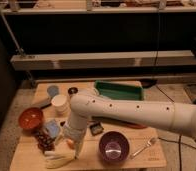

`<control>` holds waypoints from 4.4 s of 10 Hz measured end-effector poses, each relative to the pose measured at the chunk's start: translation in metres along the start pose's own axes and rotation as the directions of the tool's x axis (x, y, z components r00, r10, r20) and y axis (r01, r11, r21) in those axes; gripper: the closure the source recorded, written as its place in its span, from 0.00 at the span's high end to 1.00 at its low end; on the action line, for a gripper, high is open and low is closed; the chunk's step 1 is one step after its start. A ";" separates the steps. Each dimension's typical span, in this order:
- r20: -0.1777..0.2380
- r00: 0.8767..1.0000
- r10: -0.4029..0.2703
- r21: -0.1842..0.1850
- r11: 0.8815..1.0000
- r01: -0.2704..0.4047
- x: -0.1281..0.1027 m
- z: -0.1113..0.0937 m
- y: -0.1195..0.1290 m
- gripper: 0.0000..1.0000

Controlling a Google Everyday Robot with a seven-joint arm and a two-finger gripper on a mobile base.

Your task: Place banana in red bowl

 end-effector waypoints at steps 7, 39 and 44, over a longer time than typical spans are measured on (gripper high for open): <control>-0.028 0.994 0.102 -0.053 0.993 -0.104 0.024 0.088 0.004 0.65; -0.285 0.948 -0.145 0.205 0.956 0.208 0.047 -0.038 -0.276 0.12; -0.221 0.960 -0.172 0.161 0.965 0.210 0.112 0.079 -0.292 0.64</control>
